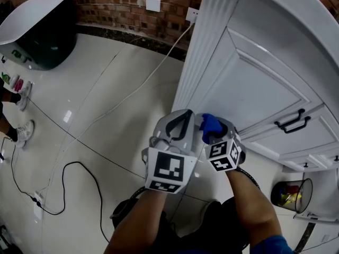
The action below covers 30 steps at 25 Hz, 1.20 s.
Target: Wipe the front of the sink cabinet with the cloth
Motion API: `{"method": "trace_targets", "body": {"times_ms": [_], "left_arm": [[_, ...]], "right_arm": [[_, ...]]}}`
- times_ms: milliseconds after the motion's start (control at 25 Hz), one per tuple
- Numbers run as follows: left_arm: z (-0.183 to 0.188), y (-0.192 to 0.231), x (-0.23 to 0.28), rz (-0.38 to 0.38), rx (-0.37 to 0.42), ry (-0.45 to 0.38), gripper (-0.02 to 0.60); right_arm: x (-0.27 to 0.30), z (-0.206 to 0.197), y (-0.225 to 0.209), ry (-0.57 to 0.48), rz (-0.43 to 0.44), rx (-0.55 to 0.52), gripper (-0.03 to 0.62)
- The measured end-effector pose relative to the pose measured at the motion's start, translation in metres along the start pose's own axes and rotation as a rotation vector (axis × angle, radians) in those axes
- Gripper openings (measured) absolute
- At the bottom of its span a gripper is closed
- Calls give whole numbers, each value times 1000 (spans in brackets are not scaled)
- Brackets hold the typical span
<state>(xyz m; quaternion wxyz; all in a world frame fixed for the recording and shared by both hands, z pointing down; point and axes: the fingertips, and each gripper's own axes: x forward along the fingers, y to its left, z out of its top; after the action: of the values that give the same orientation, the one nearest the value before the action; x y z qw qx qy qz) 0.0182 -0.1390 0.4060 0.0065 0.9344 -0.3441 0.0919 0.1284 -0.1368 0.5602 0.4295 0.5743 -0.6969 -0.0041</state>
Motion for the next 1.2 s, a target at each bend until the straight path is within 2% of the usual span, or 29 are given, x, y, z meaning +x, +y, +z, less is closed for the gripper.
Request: {"method": "trace_targets", "body": {"times_ms": [200,360,480,560,640,800,920,1040,1120,1200], "left_arm": [[-2,-4,1,-4,-2,6,5],[1,-7,1,-5,1,3,5],[4,-10,2,-5,2,-4,5],[8,-12,1,-6,2,-13,5],[16,-15,-2,-8,2,-32,5],[34,-27,-9,-16,21,-83,5],[34,-41,-6,-34,54,-80,5],[27,-49,-1,-50,67,-62,5],[27,-51,1,-51,62,-60,5],[27,-53,5,-54,59,-61,5]], "right_arm": [[15,-26,11,86,87,99,78],[7,-23,12,101,131,141,78],[-20,3,7,60,177,203,78],[-48,33,-5,-33,170,240,78],[-82,70,-28,-189,108,267,78],[-168,151,-86,-619,-80,316,78],[-223,180,-122,-816,-182,321,78],[-247,187,-155,-883,-299,320,78],[-245,178,-172,-855,-361,348,78],[-239,166,-179,-813,-383,367,78]]}}
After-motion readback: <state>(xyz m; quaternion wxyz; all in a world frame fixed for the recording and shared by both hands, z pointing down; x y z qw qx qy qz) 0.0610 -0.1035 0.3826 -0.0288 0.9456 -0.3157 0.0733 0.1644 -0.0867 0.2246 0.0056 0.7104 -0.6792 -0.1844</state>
